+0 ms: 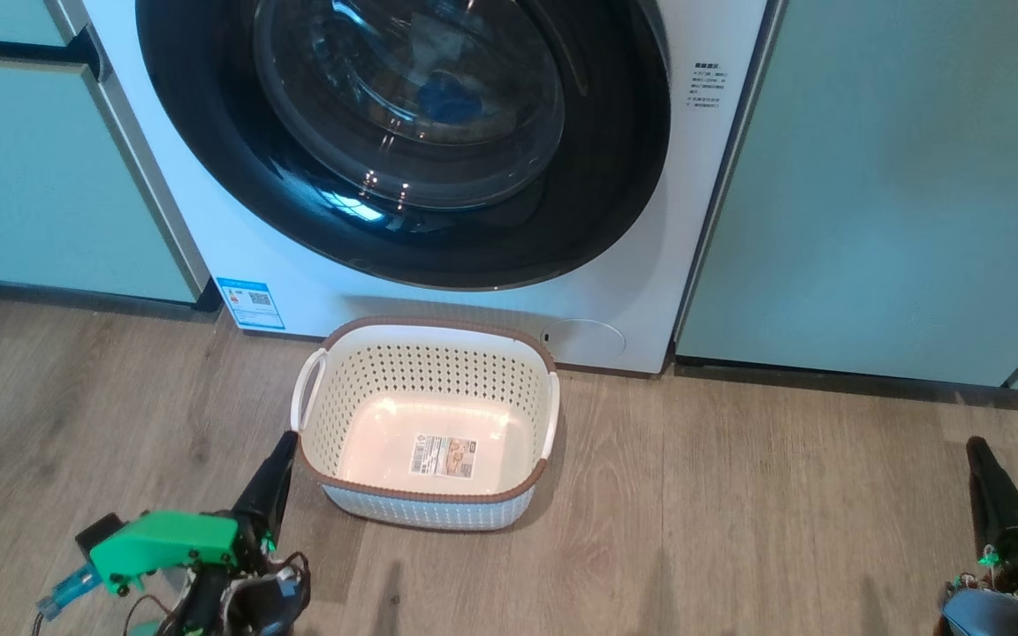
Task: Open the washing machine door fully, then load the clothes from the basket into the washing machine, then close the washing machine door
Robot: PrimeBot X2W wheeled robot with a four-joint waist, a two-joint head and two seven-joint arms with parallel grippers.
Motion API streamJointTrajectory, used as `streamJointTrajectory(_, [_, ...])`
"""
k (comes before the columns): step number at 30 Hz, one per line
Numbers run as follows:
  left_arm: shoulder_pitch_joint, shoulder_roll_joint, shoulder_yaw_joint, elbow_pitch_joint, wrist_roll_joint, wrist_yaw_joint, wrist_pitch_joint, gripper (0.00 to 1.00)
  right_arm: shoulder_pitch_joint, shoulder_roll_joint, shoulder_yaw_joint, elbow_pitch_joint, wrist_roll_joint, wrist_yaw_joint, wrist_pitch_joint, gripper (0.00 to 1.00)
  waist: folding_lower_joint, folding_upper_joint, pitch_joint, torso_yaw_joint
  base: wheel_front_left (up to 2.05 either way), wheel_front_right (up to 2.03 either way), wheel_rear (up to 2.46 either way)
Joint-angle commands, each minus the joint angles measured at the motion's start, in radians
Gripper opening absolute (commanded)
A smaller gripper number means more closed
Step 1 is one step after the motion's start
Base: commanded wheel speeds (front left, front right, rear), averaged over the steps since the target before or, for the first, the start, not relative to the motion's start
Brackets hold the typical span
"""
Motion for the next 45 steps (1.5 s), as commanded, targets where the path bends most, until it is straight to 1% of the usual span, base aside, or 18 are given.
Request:
streamJointTrajectory(1, [-0.057,0.006,0.031,-0.028,-0.005,-0.009,0.006,0.00,-0.055,-0.006,0.017,-0.032,-0.012,-0.003,0.006,0.00,0.0000,0.0000,0.000,0.000,0.00,0.00,0.00])
streamJointTrajectory(45, [-0.057,0.006,0.031,-0.028,-0.005,-0.009,0.006,0.00,-0.055,-0.003,0.013,-0.032,-0.015,-0.003,0.009,0.00,0.0000,0.0000,0.000,0.000,0.00,0.00,0.00])
